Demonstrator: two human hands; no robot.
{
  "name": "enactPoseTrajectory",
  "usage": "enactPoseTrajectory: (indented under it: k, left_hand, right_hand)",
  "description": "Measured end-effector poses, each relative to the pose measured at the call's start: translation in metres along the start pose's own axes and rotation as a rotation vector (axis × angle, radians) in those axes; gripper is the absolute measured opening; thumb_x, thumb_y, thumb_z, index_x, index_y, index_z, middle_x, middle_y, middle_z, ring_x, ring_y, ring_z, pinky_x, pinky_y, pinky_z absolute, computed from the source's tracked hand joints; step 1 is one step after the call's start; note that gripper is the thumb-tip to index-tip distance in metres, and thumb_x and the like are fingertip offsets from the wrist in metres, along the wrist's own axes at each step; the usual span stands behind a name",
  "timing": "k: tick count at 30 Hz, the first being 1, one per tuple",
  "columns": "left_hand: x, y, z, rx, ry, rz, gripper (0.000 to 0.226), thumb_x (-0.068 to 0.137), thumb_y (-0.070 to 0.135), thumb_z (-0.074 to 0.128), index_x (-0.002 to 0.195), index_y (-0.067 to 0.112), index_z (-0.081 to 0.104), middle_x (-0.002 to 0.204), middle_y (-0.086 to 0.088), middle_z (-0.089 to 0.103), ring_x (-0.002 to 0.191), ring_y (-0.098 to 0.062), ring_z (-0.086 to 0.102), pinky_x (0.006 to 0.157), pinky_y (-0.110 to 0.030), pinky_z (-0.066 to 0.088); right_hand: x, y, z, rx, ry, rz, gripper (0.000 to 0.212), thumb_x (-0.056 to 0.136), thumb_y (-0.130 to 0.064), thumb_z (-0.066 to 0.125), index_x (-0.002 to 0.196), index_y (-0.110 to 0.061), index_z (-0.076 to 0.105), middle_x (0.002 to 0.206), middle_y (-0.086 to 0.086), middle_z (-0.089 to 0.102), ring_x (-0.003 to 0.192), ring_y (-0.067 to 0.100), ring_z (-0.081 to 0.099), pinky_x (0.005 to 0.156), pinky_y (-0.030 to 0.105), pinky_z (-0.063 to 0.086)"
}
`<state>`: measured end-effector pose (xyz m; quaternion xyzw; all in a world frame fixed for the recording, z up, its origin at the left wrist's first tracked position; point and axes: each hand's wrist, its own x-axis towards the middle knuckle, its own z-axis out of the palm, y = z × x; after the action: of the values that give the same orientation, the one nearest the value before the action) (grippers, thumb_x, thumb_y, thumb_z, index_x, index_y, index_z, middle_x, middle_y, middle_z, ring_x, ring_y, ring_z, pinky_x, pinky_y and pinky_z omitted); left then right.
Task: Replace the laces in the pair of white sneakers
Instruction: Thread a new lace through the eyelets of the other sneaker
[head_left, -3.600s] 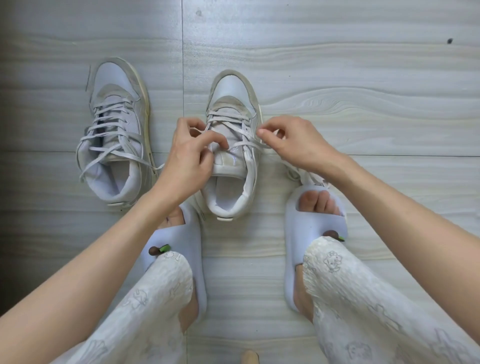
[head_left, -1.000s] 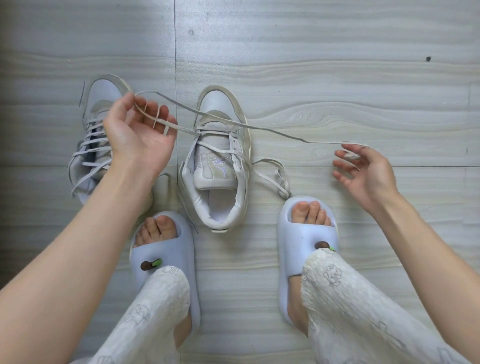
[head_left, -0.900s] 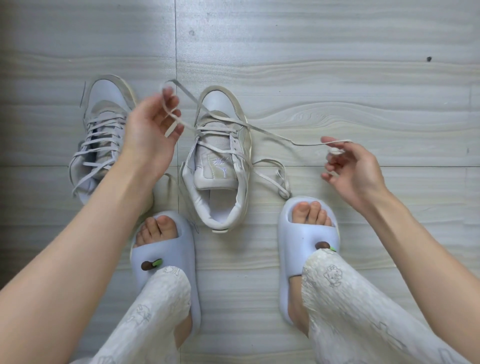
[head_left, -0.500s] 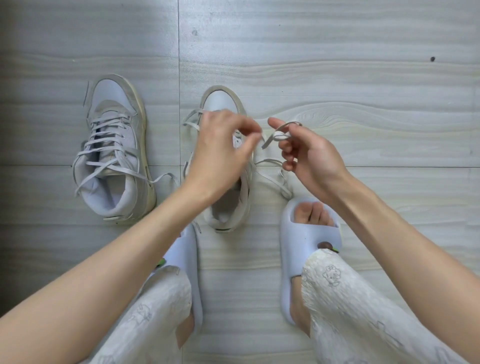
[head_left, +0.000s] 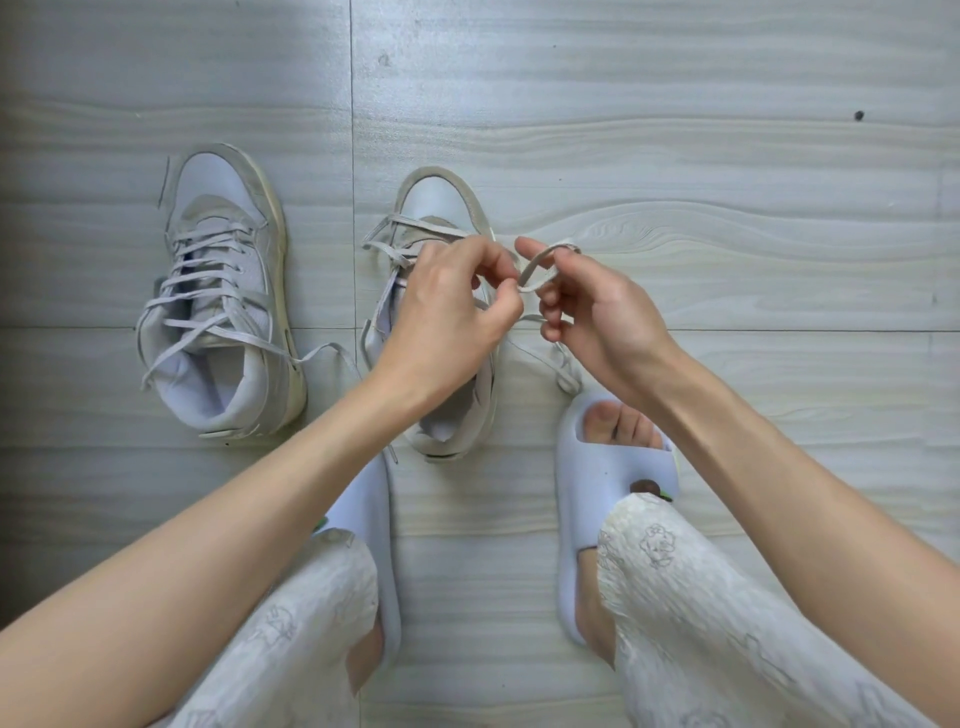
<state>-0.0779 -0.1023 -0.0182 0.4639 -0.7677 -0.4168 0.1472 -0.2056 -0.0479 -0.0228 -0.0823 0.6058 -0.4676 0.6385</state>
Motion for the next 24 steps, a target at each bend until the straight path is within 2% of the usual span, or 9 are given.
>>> enactPoseTrajectory:
  k: [3,5,9,11,13,16,18,21,24]
  left_hand:
    - [0.0,0.0,-0.001,-0.085,-0.031,-0.04,0.023,0.083,0.012,0.057,0.105,0.015,0.057,0.081,0.019,0.053,0.079,-0.009,0.049,0.071,-0.015,0.037]
    - [0.001,-0.003,-0.003,-0.114,-0.066,-0.038,0.032,0.081,0.015,0.058,0.113,0.016,0.054,0.085,0.017,0.053,0.076,-0.002,0.049,0.07,-0.011,0.036]
    - [0.0,-0.011,-0.005,0.006,-0.067,-0.011,0.01,0.083,0.013,0.064,0.092,0.015,0.068,0.082,0.012,0.058,0.078,-0.007,0.047,0.077,-0.018,0.035]
    - [-0.001,-0.014,-0.005,0.023,-0.059,-0.023,0.008,0.082,0.012,0.065,0.086,0.015,0.071,0.079,0.013,0.059,0.077,-0.007,0.049,0.075,-0.015,0.036]
    - [-0.001,-0.016,-0.007,0.01,-0.053,-0.044,0.009,0.082,0.008,0.065,0.085,0.014,0.071,0.077,0.015,0.059,0.071,-0.001,0.05,0.07,-0.006,0.034]
    - [0.001,-0.017,-0.01,-0.082,-0.04,-0.112,0.014,0.082,0.005,0.064,0.091,0.016,0.064,0.076,0.015,0.061,0.068,0.009,0.054,0.067,-0.003,0.036]
    - [0.001,-0.015,-0.01,-0.139,-0.023,-0.138,0.02,0.081,0.006,0.066,0.094,0.019,0.056,0.076,0.014,0.062,0.066,0.008,0.054,0.067,-0.005,0.037]
    - [0.0,-0.013,-0.009,-0.156,-0.008,-0.146,0.026,0.081,0.009,0.068,0.095,0.021,0.051,0.075,0.013,0.064,0.064,0.005,0.053,0.067,-0.005,0.037]
    - [0.001,-0.014,-0.01,-0.114,-0.004,-0.145,0.025,0.08,0.008,0.067,0.095,0.02,0.05,0.073,0.016,0.062,0.063,0.007,0.053,0.066,-0.003,0.035]
  right_hand:
    - [0.0,0.0,0.002,-0.024,0.028,-0.014,0.026,0.099,-0.015,0.036,0.102,-0.012,0.062,0.068,0.003,0.041,0.056,0.008,0.038,0.053,0.021,0.029]
    - [0.0,0.002,0.003,-0.068,0.032,-0.027,0.025,0.099,-0.013,0.036,0.103,-0.009,0.061,0.069,0.003,0.042,0.056,0.007,0.039,0.052,0.02,0.03]
    - [0.003,0.005,0.003,-0.115,0.041,-0.055,0.026,0.1,-0.013,0.035,0.097,-0.013,0.061,0.068,0.001,0.044,0.055,0.006,0.04,0.051,0.019,0.032]
    - [0.005,0.006,0.003,-0.098,0.072,-0.064,0.025,0.101,-0.013,0.033,0.099,-0.01,0.058,0.068,0.001,0.046,0.057,0.007,0.042,0.051,0.02,0.032]
    - [0.005,0.006,0.003,-0.102,0.091,-0.072,0.024,0.101,-0.014,0.032,0.102,-0.01,0.056,0.07,0.002,0.05,0.059,0.009,0.045,0.052,0.02,0.033]
    - [0.007,0.007,0.005,-0.172,0.08,-0.092,0.023,0.101,-0.015,0.035,0.096,-0.016,0.058,0.072,0.001,0.055,0.06,0.008,0.05,0.051,0.019,0.035]
    - [0.009,0.006,0.006,-0.24,0.075,-0.124,0.019,0.098,-0.015,0.044,0.092,-0.016,0.062,0.072,-0.001,0.058,0.06,0.006,0.054,0.052,0.017,0.037]
    - [0.011,0.005,0.005,-0.322,0.078,-0.166,0.01,0.091,-0.008,0.057,0.098,-0.01,0.064,0.07,-0.004,0.057,0.059,0.002,0.057,0.055,0.018,0.04]
    - [0.014,0.002,0.007,-0.414,0.07,-0.181,0.016,0.085,-0.004,0.065,0.097,-0.014,0.063,0.07,-0.004,0.058,0.053,-0.003,0.055,0.057,0.017,0.042]
